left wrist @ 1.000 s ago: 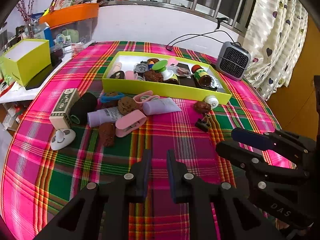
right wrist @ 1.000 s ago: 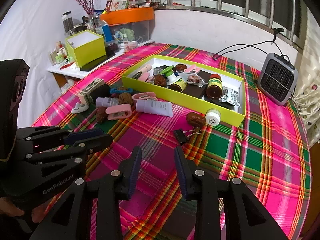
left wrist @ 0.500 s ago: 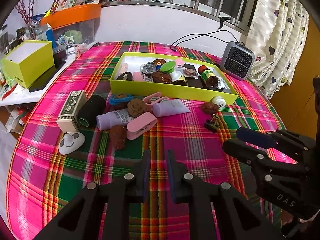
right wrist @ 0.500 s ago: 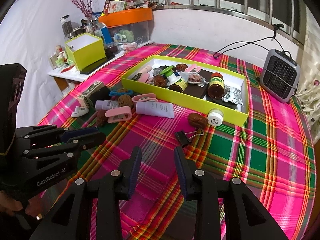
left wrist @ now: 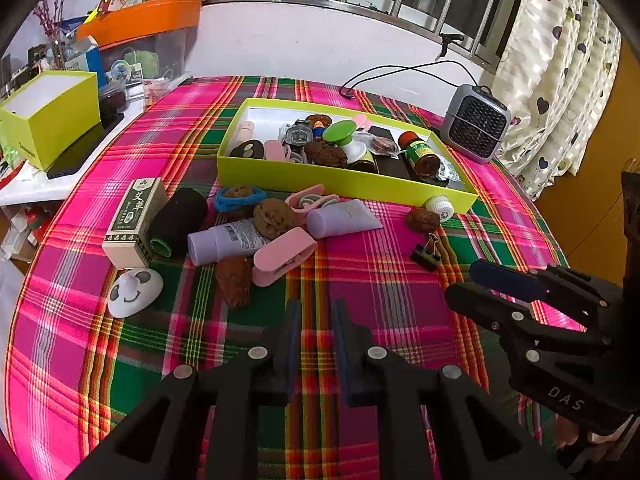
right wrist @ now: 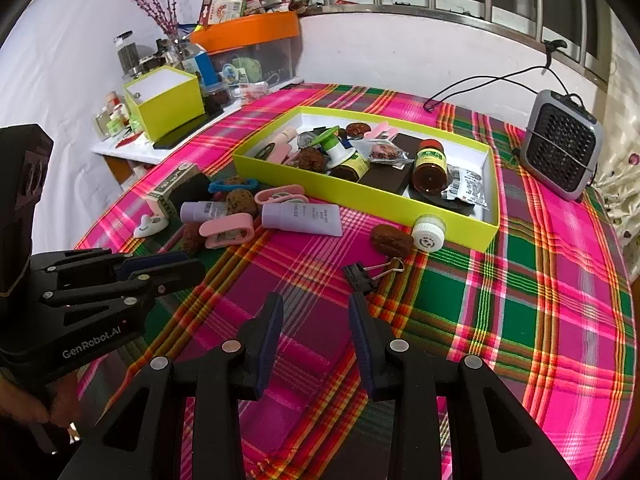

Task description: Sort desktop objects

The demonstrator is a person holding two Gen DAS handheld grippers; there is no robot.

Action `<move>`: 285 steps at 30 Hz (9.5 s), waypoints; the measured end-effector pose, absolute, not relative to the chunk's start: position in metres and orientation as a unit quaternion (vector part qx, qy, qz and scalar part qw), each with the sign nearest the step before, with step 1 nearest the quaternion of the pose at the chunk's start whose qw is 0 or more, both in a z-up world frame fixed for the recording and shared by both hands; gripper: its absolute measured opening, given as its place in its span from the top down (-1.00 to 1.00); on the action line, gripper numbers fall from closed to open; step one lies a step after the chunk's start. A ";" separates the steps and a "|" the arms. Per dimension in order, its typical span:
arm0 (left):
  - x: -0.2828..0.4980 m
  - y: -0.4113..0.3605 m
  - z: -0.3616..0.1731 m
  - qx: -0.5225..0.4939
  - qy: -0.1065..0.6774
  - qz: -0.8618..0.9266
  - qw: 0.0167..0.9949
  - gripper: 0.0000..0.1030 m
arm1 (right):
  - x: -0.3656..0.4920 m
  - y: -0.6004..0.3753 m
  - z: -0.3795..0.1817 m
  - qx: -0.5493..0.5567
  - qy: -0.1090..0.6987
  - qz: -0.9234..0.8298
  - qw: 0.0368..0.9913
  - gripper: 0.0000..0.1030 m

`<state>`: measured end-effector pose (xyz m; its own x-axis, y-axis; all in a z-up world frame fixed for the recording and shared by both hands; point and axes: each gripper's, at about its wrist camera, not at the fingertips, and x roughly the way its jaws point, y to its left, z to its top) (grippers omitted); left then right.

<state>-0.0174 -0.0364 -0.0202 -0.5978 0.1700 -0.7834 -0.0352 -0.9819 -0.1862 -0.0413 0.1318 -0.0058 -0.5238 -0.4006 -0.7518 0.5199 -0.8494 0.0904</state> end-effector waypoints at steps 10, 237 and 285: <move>-0.030 -0.054 -0.017 -0.440 -0.089 0.893 0.044 0.68 | -0.049 0.129 -0.009 0.414 0.070 -0.868 0.264 0.31; -0.107 -0.050 0.010 -0.376 -0.079 0.920 0.081 0.65 | -0.111 0.124 0.017 0.348 0.036 -0.905 0.241 0.46; -0.204 -0.081 -0.026 -0.414 -0.121 0.901 0.036 0.65 | -0.191 0.085 -0.004 0.368 0.063 -0.894 0.249 0.45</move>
<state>-0.2039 -0.0813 -0.0265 -0.6544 0.1650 -0.7379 0.0360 -0.9680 -0.2484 -0.1905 0.0852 -0.0036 -0.6048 -0.3979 -0.6899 0.4911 -0.8683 0.0703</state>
